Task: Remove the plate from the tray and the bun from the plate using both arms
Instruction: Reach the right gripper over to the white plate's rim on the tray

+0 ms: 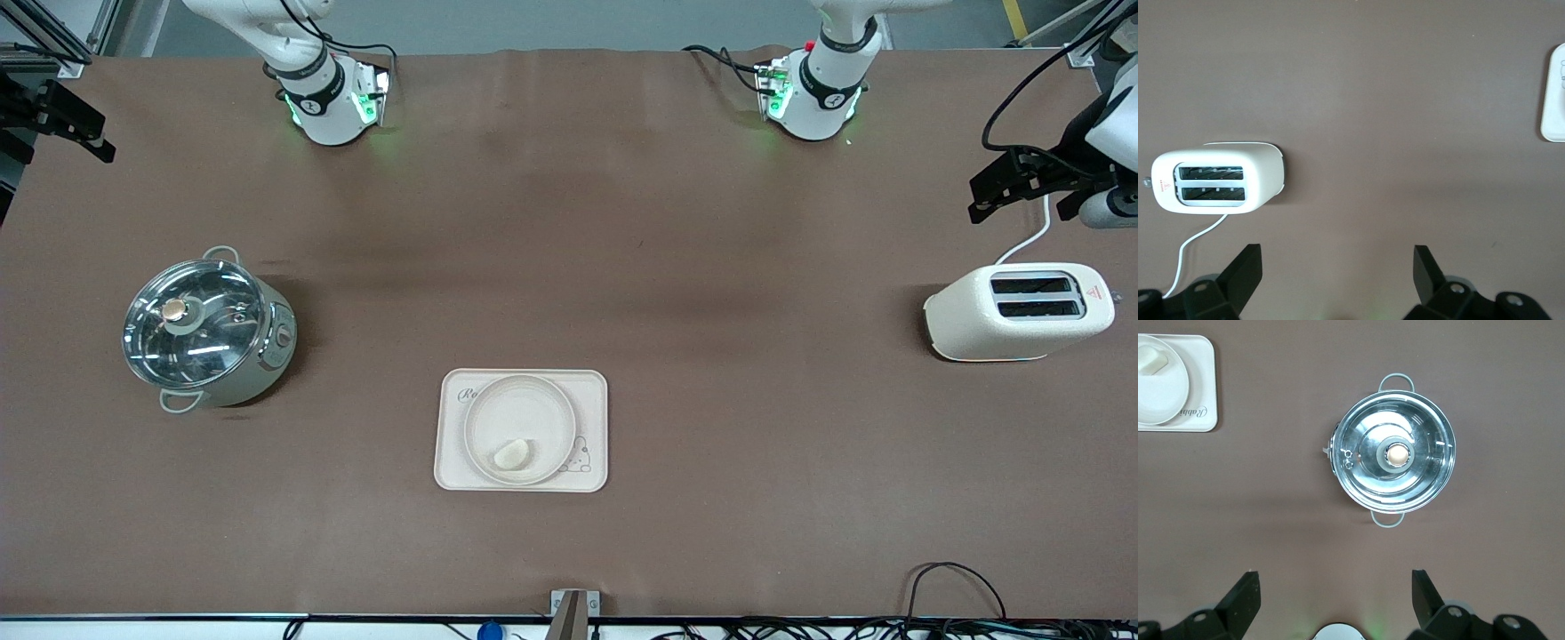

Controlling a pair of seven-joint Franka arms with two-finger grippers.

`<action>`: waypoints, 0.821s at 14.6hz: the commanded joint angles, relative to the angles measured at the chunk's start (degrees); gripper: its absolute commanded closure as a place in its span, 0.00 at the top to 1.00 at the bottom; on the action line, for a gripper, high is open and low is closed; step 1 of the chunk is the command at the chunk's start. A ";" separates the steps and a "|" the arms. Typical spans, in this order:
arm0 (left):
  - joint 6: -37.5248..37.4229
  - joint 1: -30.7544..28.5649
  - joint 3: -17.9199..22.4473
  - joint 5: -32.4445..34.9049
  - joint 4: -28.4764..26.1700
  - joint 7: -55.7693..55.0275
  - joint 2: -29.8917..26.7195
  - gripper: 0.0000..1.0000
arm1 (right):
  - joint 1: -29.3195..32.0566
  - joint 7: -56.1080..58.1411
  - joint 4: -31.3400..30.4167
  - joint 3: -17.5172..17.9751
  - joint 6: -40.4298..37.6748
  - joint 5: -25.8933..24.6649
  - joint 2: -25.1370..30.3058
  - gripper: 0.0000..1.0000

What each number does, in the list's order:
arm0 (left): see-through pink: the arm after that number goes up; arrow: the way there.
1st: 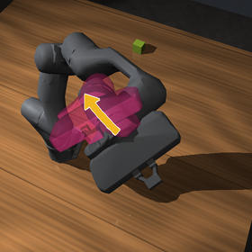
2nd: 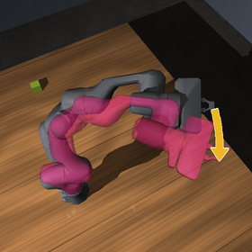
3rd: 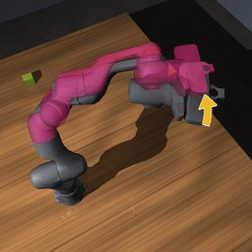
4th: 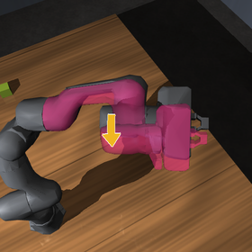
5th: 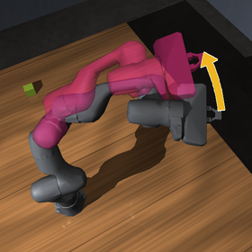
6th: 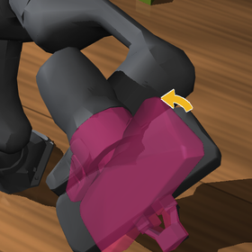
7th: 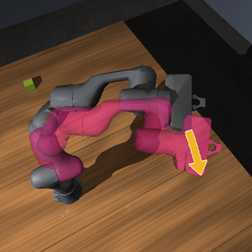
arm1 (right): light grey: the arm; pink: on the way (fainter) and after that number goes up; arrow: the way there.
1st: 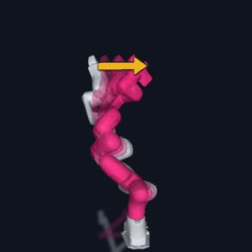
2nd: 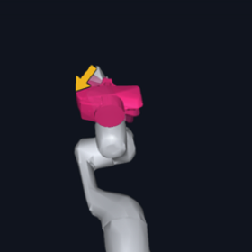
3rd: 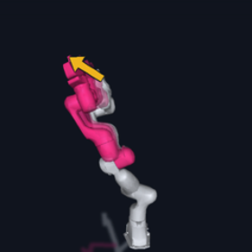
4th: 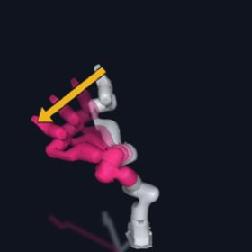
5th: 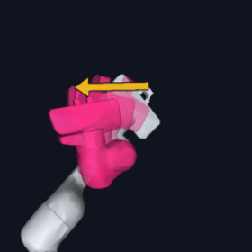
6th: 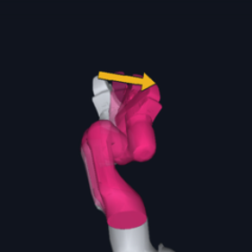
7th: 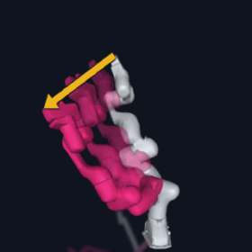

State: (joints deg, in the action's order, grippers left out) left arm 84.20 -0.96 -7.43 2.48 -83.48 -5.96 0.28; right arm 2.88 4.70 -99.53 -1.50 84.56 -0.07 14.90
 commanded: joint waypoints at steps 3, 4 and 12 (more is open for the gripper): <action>0.96 0.61 -0.31 1.56 1.04 0.16 1.21 1.00 | 0.11 -0.56 -3.38 -0.08 3.05 1.82 1.62 1.00; 1.05 0.70 -0.31 1.56 1.13 0.07 1.73 1.00 | -0.06 -1.26 -6.26 0.09 6.64 4.17 1.53 1.00; 1.14 0.87 -1.19 1.83 1.39 0.77 2.70 1.00 | -12.18 -15.93 -12.18 0.62 32.40 15.51 -15.58 1.00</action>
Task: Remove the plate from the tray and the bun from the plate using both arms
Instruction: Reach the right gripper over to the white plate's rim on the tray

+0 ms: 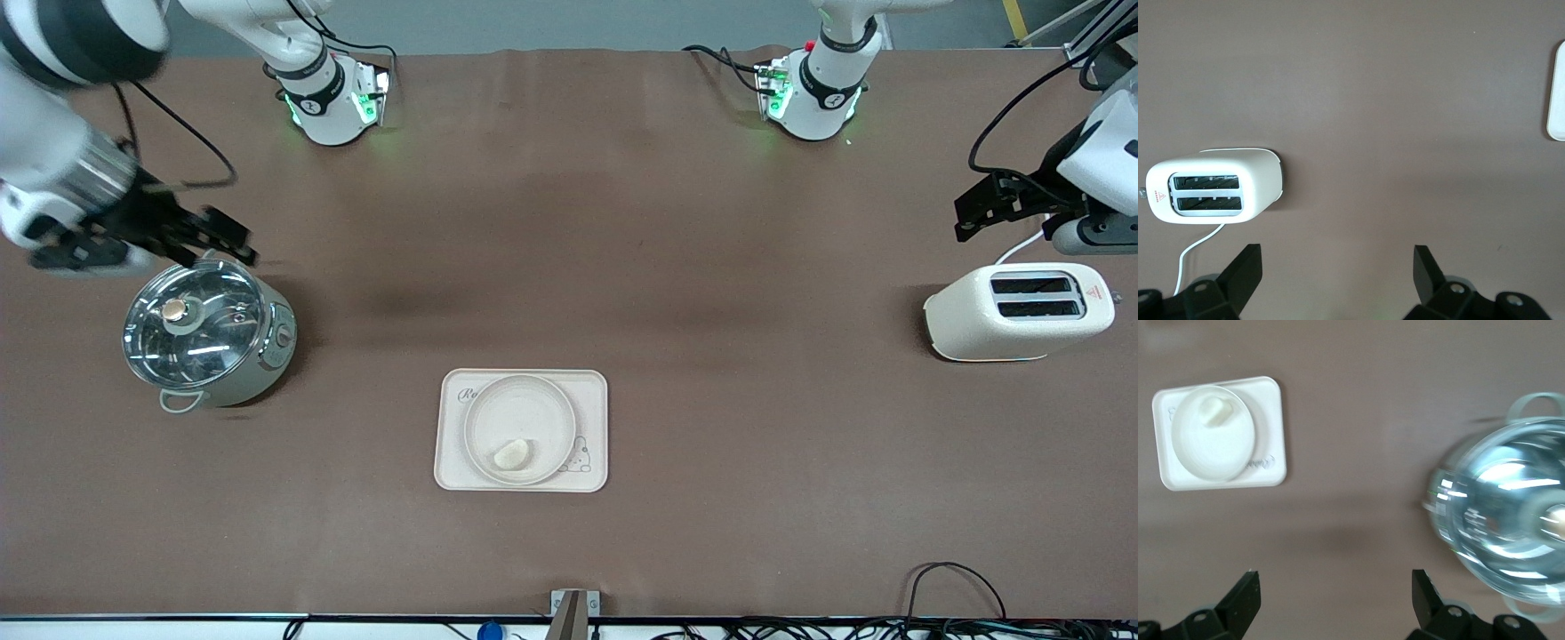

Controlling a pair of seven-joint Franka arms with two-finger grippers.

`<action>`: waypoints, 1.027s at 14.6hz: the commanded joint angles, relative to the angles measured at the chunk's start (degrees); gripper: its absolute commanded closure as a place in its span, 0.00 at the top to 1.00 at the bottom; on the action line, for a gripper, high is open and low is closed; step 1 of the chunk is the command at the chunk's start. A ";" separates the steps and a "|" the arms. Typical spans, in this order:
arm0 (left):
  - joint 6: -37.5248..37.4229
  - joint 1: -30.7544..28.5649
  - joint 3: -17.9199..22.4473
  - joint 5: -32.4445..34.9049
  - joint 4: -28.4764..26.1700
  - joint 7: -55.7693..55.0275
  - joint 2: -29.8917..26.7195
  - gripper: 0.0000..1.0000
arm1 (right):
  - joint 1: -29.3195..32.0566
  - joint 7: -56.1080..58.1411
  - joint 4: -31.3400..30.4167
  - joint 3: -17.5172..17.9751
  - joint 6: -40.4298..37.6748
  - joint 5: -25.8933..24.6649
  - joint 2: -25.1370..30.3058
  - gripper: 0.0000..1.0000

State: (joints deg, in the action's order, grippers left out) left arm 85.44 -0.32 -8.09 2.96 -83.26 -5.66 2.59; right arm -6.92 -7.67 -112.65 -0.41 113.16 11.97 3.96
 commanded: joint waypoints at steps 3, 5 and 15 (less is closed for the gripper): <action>0.08 0.49 -0.61 1.26 1.17 0.47 1.19 1.00 | -4.16 -5.16 1.20 -0.47 11.53 7.79 -12.20 1.00; 0.08 0.41 -0.53 1.17 1.26 0.47 1.19 1.00 | -4.78 -5.16 1.55 -0.56 12.78 12.88 -13.88 1.00; 2.89 0.41 -0.53 0.82 1.08 0.39 1.63 1.00 | -11.36 -5.42 5.93 -0.38 30.96 23.00 -31.53 1.00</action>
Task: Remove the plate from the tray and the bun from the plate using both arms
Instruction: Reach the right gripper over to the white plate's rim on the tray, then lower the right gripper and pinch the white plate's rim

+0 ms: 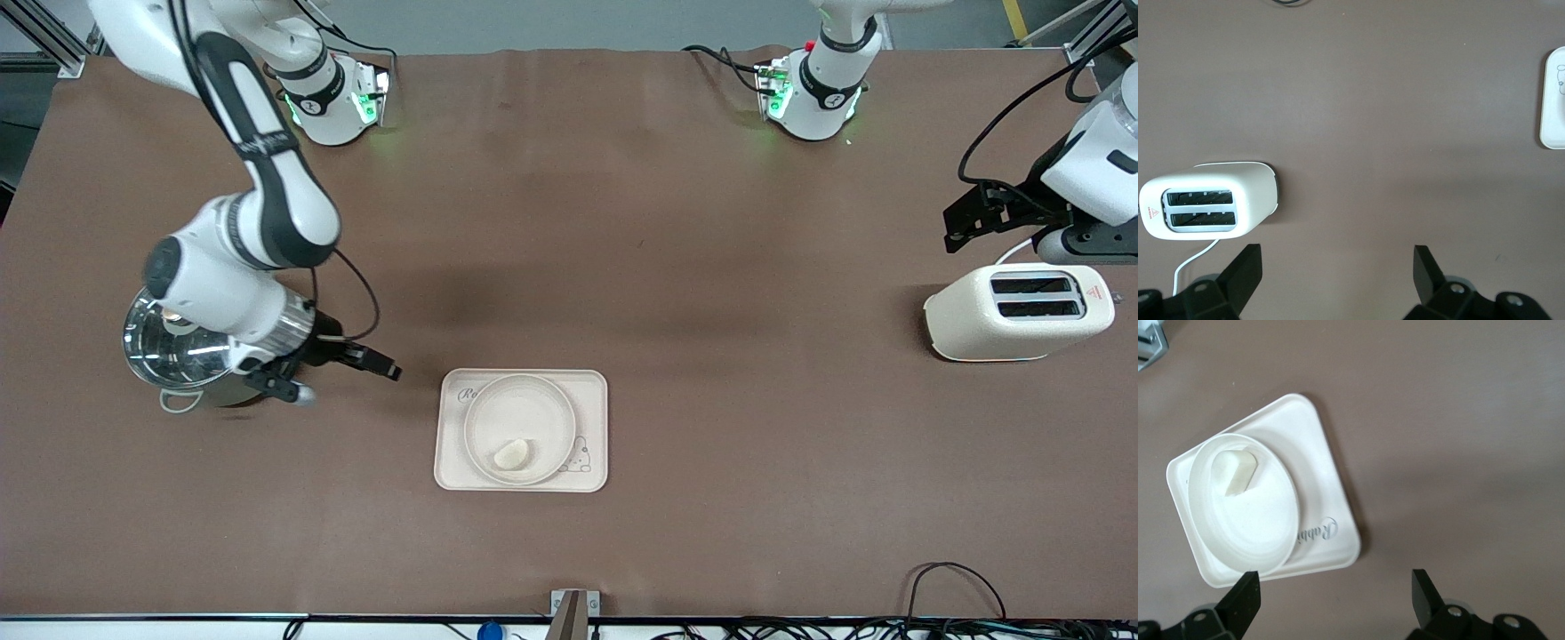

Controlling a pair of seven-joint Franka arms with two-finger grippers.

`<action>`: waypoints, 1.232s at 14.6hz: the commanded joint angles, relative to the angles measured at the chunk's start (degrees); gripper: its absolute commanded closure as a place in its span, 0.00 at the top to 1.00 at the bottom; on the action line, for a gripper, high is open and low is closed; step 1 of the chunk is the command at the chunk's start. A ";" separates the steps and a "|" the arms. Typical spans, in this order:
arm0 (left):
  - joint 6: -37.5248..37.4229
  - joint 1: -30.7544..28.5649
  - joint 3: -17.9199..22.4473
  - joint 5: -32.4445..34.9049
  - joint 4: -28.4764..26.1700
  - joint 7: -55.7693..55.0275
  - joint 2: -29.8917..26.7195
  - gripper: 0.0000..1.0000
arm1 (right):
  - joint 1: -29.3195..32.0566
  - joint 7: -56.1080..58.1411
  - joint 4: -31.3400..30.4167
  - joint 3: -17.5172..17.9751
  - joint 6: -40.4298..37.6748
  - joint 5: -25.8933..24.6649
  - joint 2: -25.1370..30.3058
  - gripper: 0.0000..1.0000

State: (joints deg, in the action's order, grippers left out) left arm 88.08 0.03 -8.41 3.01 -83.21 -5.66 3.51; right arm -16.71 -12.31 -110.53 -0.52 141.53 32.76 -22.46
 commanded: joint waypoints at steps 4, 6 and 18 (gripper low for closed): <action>0.34 -0.03 -0.20 0.77 1.03 0.47 0.79 1.00 | -5.34 -0.96 13.22 -0.44 6.89 10.22 -14.97 1.00; 0.42 -0.03 -0.20 0.77 1.03 0.38 0.79 1.00 | -6.22 -0.96 14.20 -0.35 10.87 10.22 -17.61 0.94; 0.42 -0.12 -0.20 0.77 1.03 0.47 0.88 1.00 | -8.78 1.67 15.08 -0.53 11.31 8.73 -20.78 0.42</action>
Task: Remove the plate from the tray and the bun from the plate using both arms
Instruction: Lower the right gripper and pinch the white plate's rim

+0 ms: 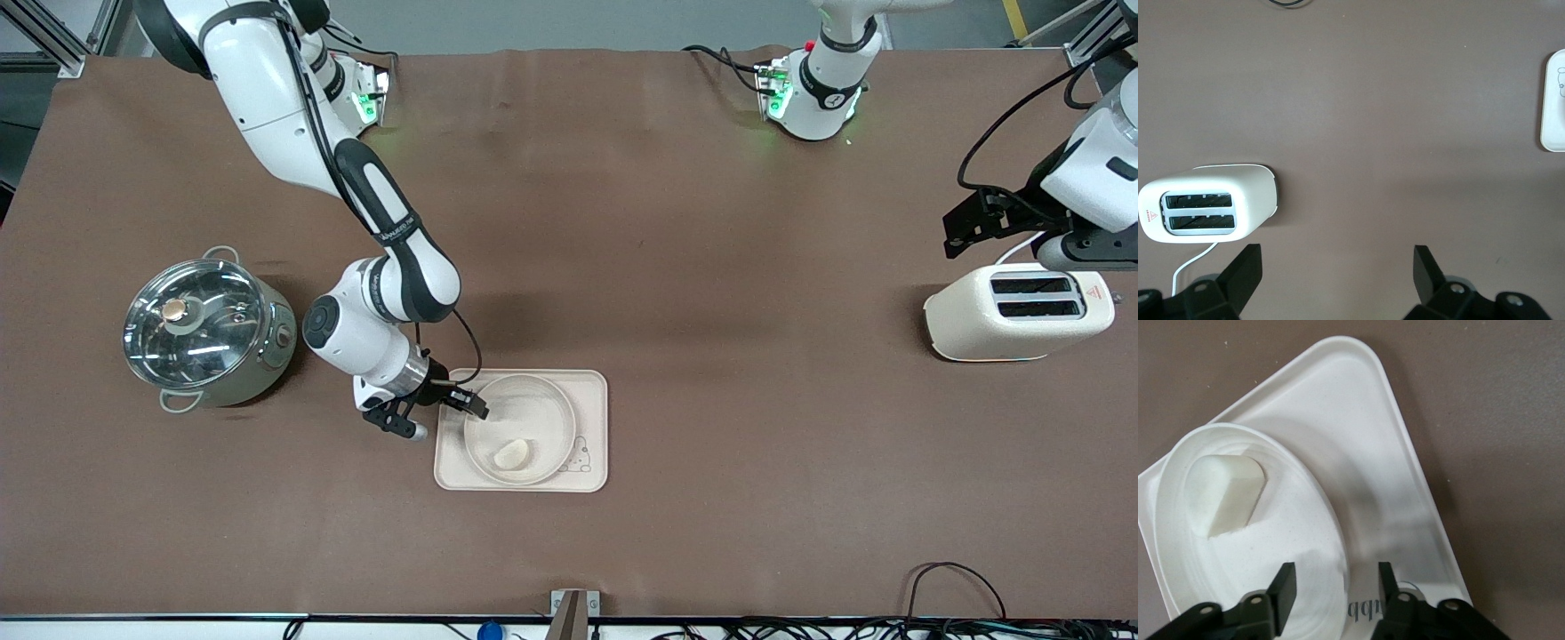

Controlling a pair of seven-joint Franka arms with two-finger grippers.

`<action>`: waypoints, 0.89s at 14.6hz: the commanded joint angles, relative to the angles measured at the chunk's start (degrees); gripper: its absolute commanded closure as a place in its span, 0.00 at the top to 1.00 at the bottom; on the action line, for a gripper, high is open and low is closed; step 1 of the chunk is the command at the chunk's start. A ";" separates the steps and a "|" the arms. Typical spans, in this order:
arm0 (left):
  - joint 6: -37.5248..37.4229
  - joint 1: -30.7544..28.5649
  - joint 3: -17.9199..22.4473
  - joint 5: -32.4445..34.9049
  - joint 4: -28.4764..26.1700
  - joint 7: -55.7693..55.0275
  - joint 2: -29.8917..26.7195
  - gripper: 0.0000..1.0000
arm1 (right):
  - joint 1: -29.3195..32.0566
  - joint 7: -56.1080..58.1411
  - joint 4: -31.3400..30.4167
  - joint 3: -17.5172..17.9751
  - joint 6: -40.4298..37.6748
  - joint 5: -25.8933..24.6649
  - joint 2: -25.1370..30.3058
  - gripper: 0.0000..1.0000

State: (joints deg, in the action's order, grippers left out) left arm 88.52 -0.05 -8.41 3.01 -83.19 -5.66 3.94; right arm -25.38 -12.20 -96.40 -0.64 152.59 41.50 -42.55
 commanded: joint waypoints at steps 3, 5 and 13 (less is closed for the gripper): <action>0.34 0.14 -0.20 0.77 1.01 0.47 0.46 1.00 | 0.50 4.72 0.95 -0.41 0.25 -0.01 -0.78 0.21; 0.34 0.22 -0.20 0.77 1.01 0.39 0.46 1.00 | 0.59 4.99 1.04 -0.41 0.16 0.16 -0.87 0.08; 0.34 0.58 -0.20 0.86 1.10 0.47 1.16 1.00 | 0.33 2.45 3.15 -0.24 -0.01 1.57 -0.26 0.00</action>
State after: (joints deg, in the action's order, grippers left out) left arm 88.82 0.30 -8.48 3.01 -83.19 -5.66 4.85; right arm -25.17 -8.75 -94.28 -1.30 152.59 41.62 -42.72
